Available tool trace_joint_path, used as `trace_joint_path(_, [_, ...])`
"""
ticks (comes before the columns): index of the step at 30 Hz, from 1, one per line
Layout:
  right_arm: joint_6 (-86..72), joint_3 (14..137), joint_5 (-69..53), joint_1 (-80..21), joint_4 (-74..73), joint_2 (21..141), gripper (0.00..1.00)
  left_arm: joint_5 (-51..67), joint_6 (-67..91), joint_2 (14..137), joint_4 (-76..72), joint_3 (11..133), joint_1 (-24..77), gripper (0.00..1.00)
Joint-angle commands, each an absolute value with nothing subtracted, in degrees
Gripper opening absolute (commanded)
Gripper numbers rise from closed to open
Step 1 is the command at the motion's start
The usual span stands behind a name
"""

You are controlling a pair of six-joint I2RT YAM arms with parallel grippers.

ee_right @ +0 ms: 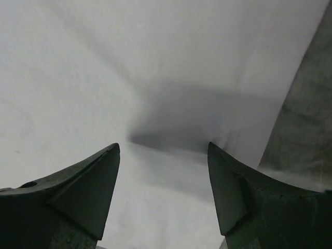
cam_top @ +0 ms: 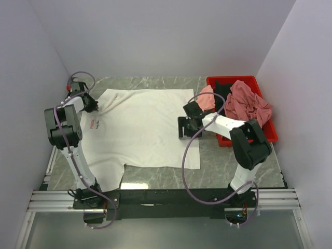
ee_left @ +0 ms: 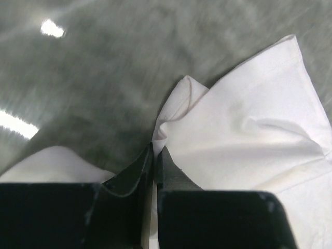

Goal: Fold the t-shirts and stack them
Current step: Flatten the tshirt out

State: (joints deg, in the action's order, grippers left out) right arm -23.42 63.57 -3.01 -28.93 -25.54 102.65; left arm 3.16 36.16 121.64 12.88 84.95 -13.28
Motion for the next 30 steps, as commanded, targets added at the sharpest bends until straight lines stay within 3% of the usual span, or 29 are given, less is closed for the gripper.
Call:
trace_joint_path(1, [-27.4, 55.6, -2.9, -30.1, -30.2, 99.0, 0.75, 0.3, 37.5, 114.8, 13.0, 76.1, -12.6, 0.00])
trace_joint_path(11, [-35.7, 36.7, -7.0, -34.2, -34.3, 85.6, 0.75, -1.6, 38.1, 106.4, 14.8, 66.6, -9.9, 0.00])
trace_joint_path(15, [-35.2, 36.3, -5.5, -37.2, -35.9, 79.4, 0.75, -4.7, 37.4, 104.0, 16.6, 66.3, -8.1, 0.02])
trace_joint_path(21, [-30.8, 42.2, -1.8, -37.2, -35.2, 75.4, 0.75, -6.1, 36.0, 103.9, 19.2, 71.6, -7.6, 0.14])
trace_joint_path(26, [-29.9, 43.7, -1.2, -37.2, -34.1, 77.9, 0.76, -4.0, 35.2, 108.4, 20.4, 79.2, -7.3, 0.03])
trace_joint_path(30, [-29.4, 43.9, -3.1, -37.2, -32.4, 80.2, 0.75, -3.1, 34.5, 112.3, 21.8, 84.5, -6.3, 0.01])
